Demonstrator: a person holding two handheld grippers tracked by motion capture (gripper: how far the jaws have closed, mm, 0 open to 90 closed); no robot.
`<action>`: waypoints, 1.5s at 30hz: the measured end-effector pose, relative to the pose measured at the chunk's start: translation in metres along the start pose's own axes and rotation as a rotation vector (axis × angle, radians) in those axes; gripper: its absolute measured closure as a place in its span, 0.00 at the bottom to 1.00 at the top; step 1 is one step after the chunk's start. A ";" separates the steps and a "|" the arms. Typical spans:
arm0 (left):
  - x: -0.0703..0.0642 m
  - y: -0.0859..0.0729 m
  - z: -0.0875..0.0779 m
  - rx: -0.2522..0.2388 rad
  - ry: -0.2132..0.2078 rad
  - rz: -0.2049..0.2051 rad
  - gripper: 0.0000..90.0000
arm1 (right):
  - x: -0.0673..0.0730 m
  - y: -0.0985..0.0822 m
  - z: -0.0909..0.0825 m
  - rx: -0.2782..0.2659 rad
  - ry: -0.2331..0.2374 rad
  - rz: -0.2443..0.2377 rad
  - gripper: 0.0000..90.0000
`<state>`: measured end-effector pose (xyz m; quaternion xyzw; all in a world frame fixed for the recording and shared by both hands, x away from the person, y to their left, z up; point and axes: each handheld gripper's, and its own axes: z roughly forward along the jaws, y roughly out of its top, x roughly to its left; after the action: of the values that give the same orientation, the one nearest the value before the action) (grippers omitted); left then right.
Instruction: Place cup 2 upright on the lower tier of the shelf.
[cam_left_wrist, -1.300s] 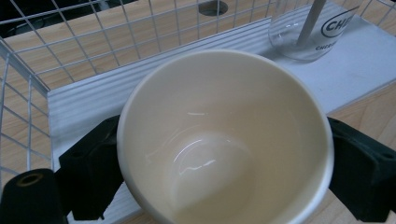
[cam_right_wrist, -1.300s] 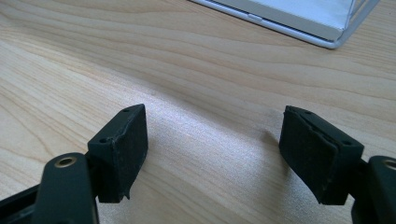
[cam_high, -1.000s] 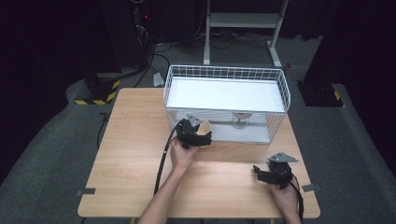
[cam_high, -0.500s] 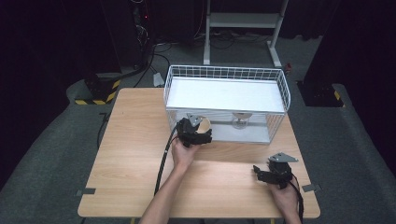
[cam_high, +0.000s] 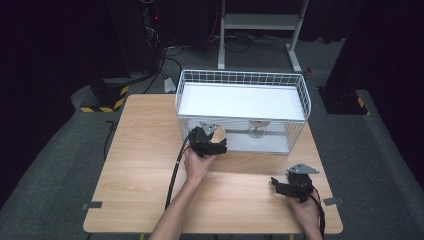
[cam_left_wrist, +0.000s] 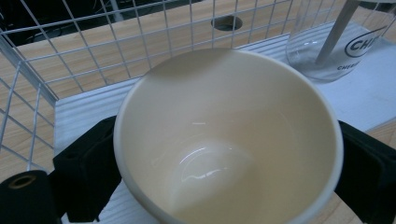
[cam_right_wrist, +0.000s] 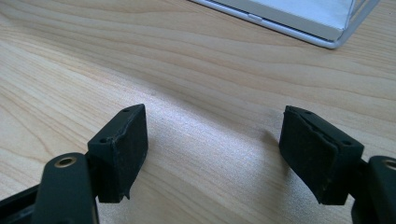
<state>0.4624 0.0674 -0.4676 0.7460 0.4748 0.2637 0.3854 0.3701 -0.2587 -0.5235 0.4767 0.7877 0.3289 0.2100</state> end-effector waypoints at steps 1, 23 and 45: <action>-0.001 0.000 0.001 0.001 -0.002 -0.009 0.08 | 0.000 0.000 0.000 0.000 0.000 -0.001 0.26; -0.001 -0.013 -0.002 0.065 -0.008 0.012 0.11 | 0.000 0.000 0.000 0.000 0.000 0.000 0.26; 0.001 -0.028 -0.004 0.087 0.009 0.012 0.25 | 0.000 0.000 0.000 0.000 0.000 0.000 0.26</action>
<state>0.4458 0.0763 -0.4880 0.7635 0.4831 0.2486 0.3490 0.3701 -0.2587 -0.5236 0.4767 0.7877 0.3289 0.2101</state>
